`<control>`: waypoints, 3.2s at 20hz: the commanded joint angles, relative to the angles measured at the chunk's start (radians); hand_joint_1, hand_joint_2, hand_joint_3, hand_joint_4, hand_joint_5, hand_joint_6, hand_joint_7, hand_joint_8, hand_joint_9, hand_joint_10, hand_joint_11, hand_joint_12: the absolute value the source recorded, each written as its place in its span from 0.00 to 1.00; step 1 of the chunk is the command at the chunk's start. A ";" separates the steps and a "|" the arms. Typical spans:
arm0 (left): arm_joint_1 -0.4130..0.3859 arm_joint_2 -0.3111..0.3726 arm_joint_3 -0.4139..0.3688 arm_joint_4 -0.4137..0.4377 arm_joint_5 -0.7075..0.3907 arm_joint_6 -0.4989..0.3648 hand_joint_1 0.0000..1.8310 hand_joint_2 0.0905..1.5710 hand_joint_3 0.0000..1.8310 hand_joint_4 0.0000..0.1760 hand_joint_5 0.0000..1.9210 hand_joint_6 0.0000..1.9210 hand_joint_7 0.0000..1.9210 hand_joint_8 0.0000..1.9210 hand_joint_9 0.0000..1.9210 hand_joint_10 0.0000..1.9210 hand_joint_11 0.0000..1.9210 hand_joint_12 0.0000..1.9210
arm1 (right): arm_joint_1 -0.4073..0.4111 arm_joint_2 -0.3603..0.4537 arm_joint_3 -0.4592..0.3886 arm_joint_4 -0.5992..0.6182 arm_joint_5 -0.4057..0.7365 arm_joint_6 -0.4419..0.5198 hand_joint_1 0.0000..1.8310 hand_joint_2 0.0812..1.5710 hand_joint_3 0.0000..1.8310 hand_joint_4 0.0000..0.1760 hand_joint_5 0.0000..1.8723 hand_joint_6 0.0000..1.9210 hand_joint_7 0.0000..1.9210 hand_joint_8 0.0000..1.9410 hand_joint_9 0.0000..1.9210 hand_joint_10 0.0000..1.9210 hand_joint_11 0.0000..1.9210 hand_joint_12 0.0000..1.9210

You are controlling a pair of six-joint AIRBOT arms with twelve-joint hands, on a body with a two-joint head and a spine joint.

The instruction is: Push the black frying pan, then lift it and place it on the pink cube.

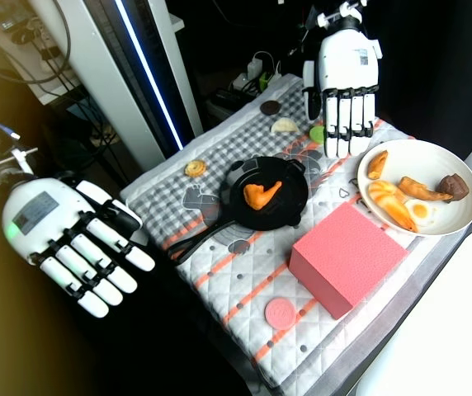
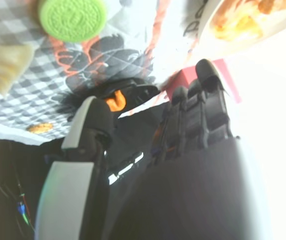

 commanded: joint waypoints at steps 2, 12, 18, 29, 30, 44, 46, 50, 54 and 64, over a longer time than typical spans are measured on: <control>-0.007 0.000 0.002 0.004 -0.068 0.001 0.32 0.75 0.01 0.00 0.24 0.02 0.24 0.00 0.16 0.12 0.00 0.70 | 0.012 0.003 0.005 0.005 0.123 0.001 0.33 0.77 0.02 0.00 0.00 0.00 0.00 0.00 0.00 0.00 0.00 0.41; 0.010 -0.035 0.026 0.004 -0.034 0.001 0.34 0.76 0.00 0.04 0.25 0.01 0.23 0.01 0.17 0.03 0.00 0.58 | 0.020 0.004 0.012 0.004 0.141 0.019 0.32 0.78 0.00 0.12 0.00 0.00 0.00 0.00 0.00 0.00 0.00 0.42; 0.037 -0.066 0.032 0.004 -0.051 0.001 0.33 0.75 0.00 0.00 0.34 0.02 0.31 0.00 0.22 0.10 0.00 0.68 | 0.019 0.004 0.011 0.004 0.142 0.019 0.32 0.78 0.00 0.00 0.00 0.00 0.00 0.00 0.00 0.00 0.00 0.51; 0.048 -0.137 0.054 0.004 -0.095 0.002 0.27 0.78 0.00 0.00 0.28 0.00 0.26 0.00 0.05 0.43 0.00 0.76 | 0.017 0.003 0.011 0.004 0.142 0.020 0.32 0.78 0.00 0.00 0.00 0.00 0.00 0.00 0.01 0.00 0.00 0.62; 0.048 -0.143 0.055 0.005 -0.100 0.002 0.26 0.78 0.00 0.00 0.27 0.00 0.24 0.00 0.04 0.39 0.00 0.74 | 0.017 0.003 0.011 0.004 0.142 0.020 0.32 0.78 0.00 0.00 0.00 0.00 0.00 0.00 0.00 0.00 0.00 0.62; 0.041 -0.209 0.066 0.016 -0.163 0.002 0.29 0.78 0.00 0.00 0.28 0.00 0.28 0.01 0.23 0.06 0.00 0.74 | 0.017 0.003 0.009 0.005 0.142 0.020 0.33 0.78 0.00 0.00 0.00 0.00 0.00 0.00 0.00 0.00 0.00 0.52; 0.040 -0.217 0.066 0.016 -0.175 0.002 0.27 0.79 0.00 0.00 0.28 0.00 0.30 0.00 0.13 0.35 0.00 0.82 | 0.017 0.003 0.009 0.005 0.142 0.020 0.33 0.78 0.00 0.00 0.00 0.00 0.00 0.00 0.00 0.00 0.00 0.52; 0.035 -0.233 0.066 0.021 -0.192 0.002 0.25 0.79 0.00 0.13 0.28 0.00 0.26 0.00 0.12 0.33 0.00 0.78 | 0.017 0.003 0.009 0.005 0.142 0.020 0.34 0.78 0.00 0.00 0.00 0.00 0.00 0.00 0.00 0.00 0.00 0.50; 0.035 -0.224 0.065 0.028 -0.189 0.001 0.26 0.79 0.00 0.05 0.30 0.01 0.30 0.01 0.14 0.39 0.00 0.85 | 0.016 0.003 0.008 0.005 0.142 0.020 0.32 0.78 0.00 0.00 0.00 0.00 0.00 0.00 0.00 0.00 0.00 0.49; -0.035 -0.173 0.108 0.043 -0.070 -0.002 0.30 0.79 0.00 0.00 0.15 0.31 0.17 0.31 0.08 0.51 0.00 0.88 | 0.010 0.003 0.005 0.010 0.142 0.020 0.33 0.79 0.00 0.00 0.00 0.00 0.00 0.00 0.00 0.00 0.00 0.48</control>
